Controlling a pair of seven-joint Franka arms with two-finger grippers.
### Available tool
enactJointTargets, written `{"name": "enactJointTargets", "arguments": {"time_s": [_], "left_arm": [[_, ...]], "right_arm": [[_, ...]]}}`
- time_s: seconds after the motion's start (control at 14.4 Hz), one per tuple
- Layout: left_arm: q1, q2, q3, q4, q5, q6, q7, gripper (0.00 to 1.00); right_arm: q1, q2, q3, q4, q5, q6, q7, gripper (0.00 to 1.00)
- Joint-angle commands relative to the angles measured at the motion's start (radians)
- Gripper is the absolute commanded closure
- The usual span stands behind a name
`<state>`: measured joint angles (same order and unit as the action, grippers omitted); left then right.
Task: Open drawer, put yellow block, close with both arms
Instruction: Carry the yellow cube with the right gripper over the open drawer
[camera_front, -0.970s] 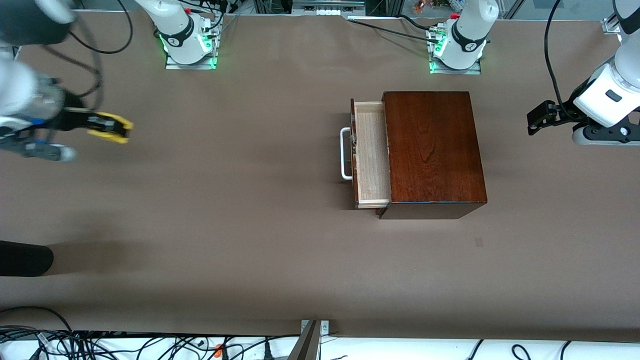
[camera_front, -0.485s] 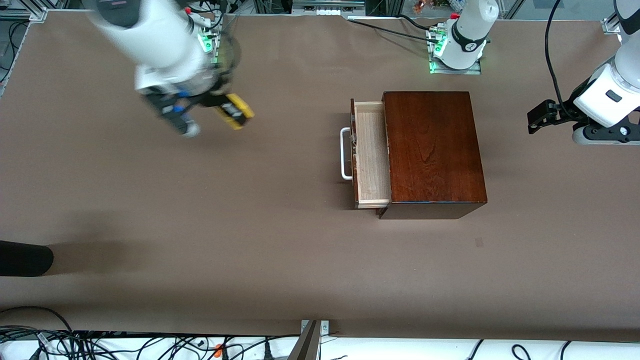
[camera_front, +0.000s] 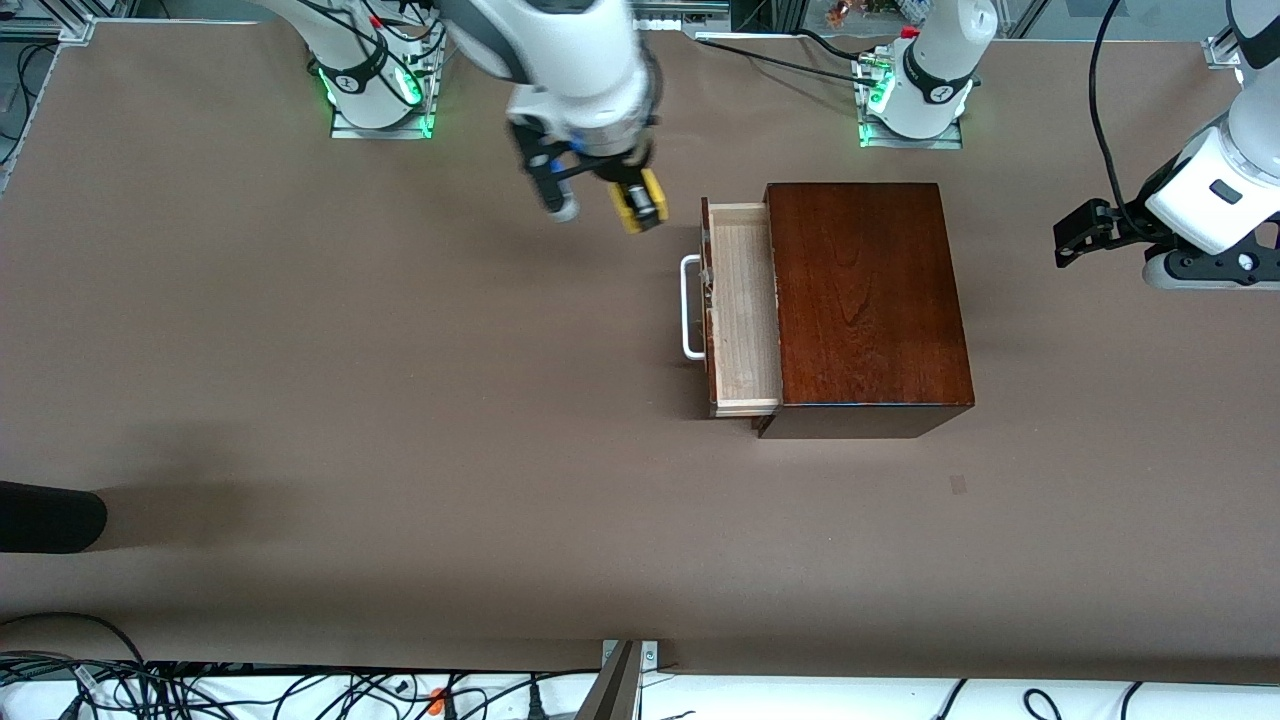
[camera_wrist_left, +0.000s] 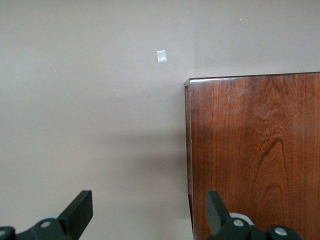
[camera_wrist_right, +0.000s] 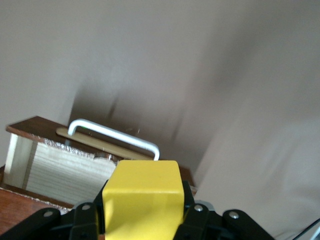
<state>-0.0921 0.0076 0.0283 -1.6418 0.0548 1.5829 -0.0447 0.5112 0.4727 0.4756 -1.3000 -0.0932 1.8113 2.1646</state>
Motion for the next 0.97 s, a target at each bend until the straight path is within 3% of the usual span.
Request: {"name": "enactJointTargets", "arguments": {"time_s": [0.0, 0.42, 0.9], "left_arm": [[-0.002, -0.008, 0.004, 0.011, -0.026, -0.027, 0.014, 0.00], [0.000, -0.008, 0.004, 0.013, -0.026, -0.029, 0.014, 0.00], [-0.001, -0.008, 0.004, 0.013, -0.026, -0.029, 0.012, 0.00]], "right_arm": [[0.105, 0.162, -0.014, 0.198, -0.068, -0.012, 0.191, 1.00], [0.245, 0.268, -0.143, 0.219, -0.074, 0.140, 0.340, 1.00], [0.247, 0.363, -0.186, 0.219, -0.072, 0.265, 0.342, 1.00]]}}
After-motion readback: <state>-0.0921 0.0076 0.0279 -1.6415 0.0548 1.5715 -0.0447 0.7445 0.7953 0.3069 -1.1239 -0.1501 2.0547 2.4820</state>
